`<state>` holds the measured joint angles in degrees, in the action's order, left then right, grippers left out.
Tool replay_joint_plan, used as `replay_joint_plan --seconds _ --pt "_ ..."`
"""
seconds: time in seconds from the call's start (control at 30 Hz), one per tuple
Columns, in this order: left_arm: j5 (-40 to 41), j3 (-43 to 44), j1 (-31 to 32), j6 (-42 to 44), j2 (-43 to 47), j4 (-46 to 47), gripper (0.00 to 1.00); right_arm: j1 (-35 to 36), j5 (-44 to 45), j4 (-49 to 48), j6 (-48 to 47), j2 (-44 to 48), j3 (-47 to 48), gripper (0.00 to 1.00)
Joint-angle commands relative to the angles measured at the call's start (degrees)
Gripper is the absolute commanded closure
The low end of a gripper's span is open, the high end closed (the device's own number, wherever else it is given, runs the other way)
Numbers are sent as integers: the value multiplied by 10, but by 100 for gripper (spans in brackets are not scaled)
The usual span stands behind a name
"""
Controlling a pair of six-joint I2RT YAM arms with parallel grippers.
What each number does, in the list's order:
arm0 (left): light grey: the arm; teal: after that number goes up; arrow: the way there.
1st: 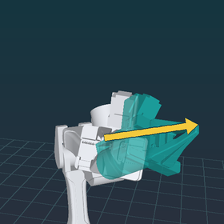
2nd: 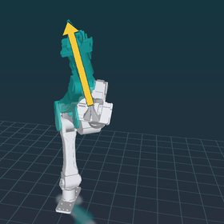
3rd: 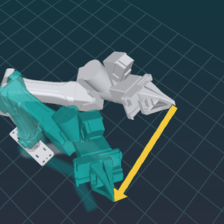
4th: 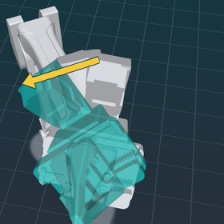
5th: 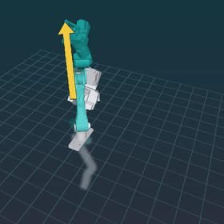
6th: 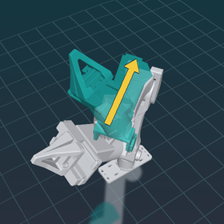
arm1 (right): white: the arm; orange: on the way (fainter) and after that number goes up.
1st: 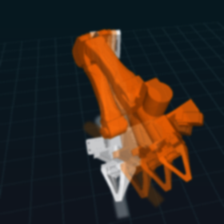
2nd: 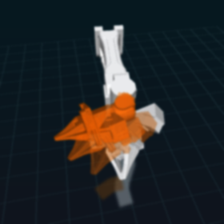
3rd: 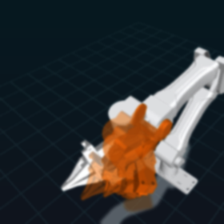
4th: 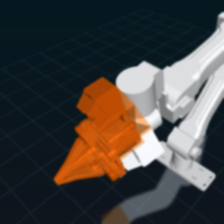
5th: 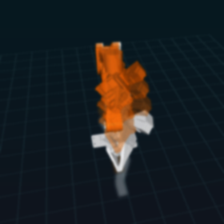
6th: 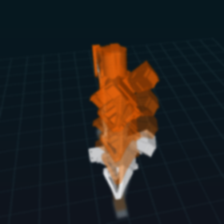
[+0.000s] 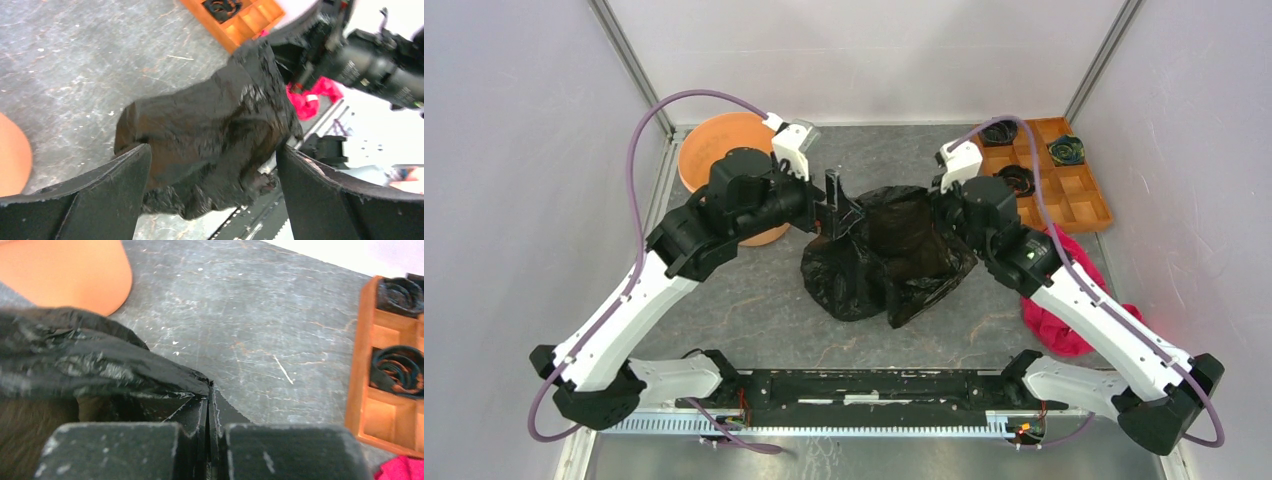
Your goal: Put the trash bags into the trash bin
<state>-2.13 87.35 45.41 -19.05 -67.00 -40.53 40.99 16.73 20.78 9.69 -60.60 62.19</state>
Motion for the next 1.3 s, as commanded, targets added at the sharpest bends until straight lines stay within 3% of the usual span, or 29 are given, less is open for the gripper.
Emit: replay_joint_plan --seconds 0.0,0.23,0.4,0.63,0.8,0.9,1.0,1.07,1.17,1.27 --pt "-62 -7 1 -61 45 45 0 -32 14 35 21 -19 60 100" --pt "-173 -65 1 -102 28 54 0 -80 -1 48 16 -56 94 100" --pt "-234 -162 3 -170 7 158 0 -96 -17 47 7 -62 116 100" --pt "-202 -131 2 -152 -87 190 4 -97 -30 48 -10 -32 109 100" --pt "-140 -56 -4 -137 -170 185 20 -97 -36 45 0 -12 98 100" --pt "-79 -8 -13 -111 -201 165 22 -97 -27 43 7 0 94 100" --pt "-19 46 -26 -69 -221 119 14 -97 -23 32 12 12 87 99" --pt "-20 60 -38 -54 -217 103 9 -97 -20 22 20 17 82 99" --pt "-44 35 -43 -39 -182 115 1 -97 -4 6 36 20 74 100" --pt "-71 -9 -43 -22 -135 128 0 -97 8 -19 45 26 62 99"
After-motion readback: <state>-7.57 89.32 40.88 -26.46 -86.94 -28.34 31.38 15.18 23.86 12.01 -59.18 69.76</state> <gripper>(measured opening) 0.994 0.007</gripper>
